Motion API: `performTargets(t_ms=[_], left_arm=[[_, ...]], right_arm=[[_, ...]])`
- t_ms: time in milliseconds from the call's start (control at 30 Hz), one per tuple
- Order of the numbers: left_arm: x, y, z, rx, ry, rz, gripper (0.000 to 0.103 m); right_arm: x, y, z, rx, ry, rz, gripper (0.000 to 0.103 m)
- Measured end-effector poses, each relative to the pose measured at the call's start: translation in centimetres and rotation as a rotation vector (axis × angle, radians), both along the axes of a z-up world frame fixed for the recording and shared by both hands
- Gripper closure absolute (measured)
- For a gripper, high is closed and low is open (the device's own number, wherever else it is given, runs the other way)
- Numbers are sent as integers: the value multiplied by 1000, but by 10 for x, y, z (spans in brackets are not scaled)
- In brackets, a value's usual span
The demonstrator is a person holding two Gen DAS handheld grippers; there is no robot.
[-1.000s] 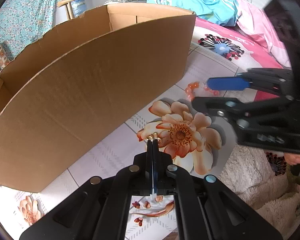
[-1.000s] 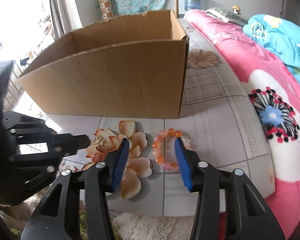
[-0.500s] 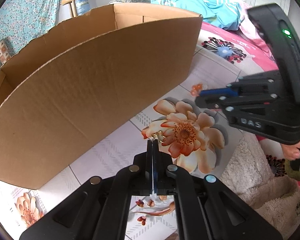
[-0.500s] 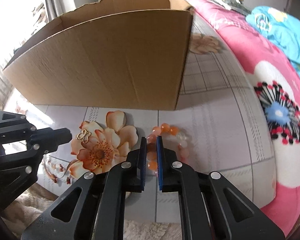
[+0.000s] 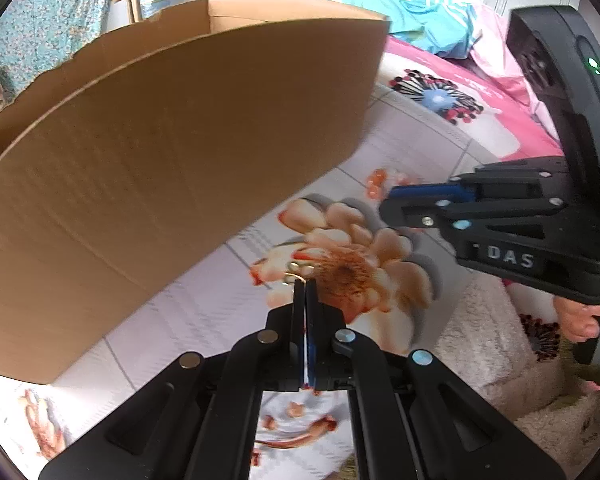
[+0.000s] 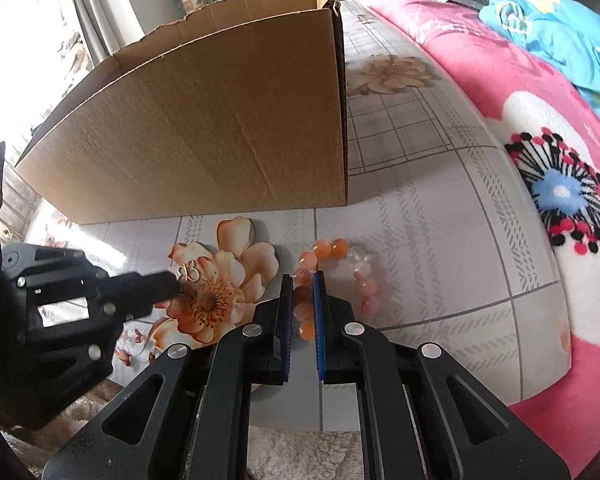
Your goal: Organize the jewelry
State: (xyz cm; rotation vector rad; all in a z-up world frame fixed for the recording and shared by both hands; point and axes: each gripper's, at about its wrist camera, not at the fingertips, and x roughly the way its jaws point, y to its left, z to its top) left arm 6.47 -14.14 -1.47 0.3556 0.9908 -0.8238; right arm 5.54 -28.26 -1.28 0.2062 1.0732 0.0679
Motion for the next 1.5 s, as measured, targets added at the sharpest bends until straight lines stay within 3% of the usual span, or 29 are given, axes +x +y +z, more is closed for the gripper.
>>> performTargets(t_ms=[133, 200, 267, 333, 533, 867, 1500], left_arm=[[-5, 0, 1, -15, -2, -18, 101], [-7, 1, 5, -17, -30, -29, 93], [-8, 2, 7, -9, -64, -43, 76], [-7, 1, 6, 17, -95, -57, 68], [0, -2, 0, 58, -109, -99, 68], [-4, -18, -3, 81, -102, -182, 92], [-9, -14, -2, 74, -106, -139, 92]], right_arm=[[-1, -2, 1, 4, -2, 0, 95], [-1, -5, 1, 8, -3, 0, 95], [-2, -6, 1, 12, -3, -1, 95], [-2, -7, 2, 12, -4, -2, 95], [-2, -4, 0, 10, -7, -5, 95], [-3, -3, 1, 8, -7, -6, 95], [-3, -3, 1, 9, -8, -7, 95]])
